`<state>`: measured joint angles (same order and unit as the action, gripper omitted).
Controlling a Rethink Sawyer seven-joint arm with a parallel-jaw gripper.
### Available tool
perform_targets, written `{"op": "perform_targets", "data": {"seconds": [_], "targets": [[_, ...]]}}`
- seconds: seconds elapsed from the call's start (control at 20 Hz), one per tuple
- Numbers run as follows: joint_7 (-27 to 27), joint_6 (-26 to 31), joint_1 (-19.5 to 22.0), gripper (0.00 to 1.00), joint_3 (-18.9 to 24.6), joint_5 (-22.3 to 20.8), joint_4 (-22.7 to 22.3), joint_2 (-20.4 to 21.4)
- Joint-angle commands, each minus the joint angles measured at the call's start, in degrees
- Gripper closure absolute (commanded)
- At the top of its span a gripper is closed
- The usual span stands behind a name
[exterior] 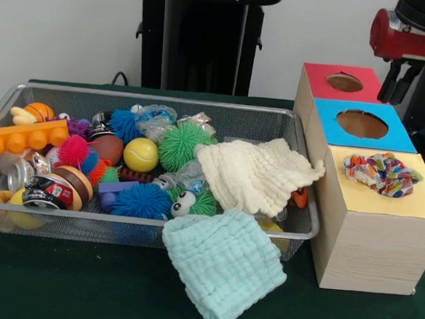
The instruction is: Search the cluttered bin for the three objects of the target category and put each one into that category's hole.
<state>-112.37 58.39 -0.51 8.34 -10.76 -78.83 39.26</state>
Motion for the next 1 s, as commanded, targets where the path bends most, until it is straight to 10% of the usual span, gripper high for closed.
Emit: {"op": "perform_targets", "data": {"seconds": [0.05,1.0], "targets": [[2.42,7.67,2.87,1.0,3.3,0.36,5.25,-1.4],[5.56,-2.71,6.28,1.0,3.82,-2.86,-0.46,-2.95]]}}
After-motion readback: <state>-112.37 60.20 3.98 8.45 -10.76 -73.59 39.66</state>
